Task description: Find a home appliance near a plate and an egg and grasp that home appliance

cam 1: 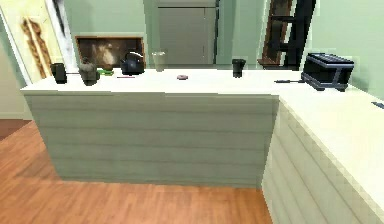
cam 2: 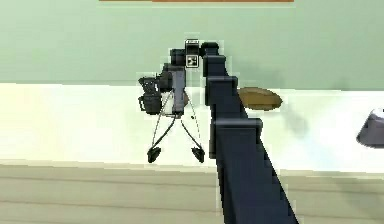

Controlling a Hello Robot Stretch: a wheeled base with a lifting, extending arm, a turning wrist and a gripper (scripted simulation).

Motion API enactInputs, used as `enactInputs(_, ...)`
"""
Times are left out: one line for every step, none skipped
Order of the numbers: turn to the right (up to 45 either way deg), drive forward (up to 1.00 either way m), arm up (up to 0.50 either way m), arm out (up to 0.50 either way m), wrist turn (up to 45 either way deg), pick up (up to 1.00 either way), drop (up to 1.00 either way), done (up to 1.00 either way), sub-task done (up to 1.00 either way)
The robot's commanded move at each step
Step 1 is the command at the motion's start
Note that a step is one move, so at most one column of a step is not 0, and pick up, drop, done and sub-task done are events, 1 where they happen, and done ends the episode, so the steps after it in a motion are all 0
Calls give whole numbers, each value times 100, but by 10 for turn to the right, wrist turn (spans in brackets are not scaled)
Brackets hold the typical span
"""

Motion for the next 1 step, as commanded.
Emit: enactInputs(0, 0, 0, 0, 450, 0, 0, 0, 0)
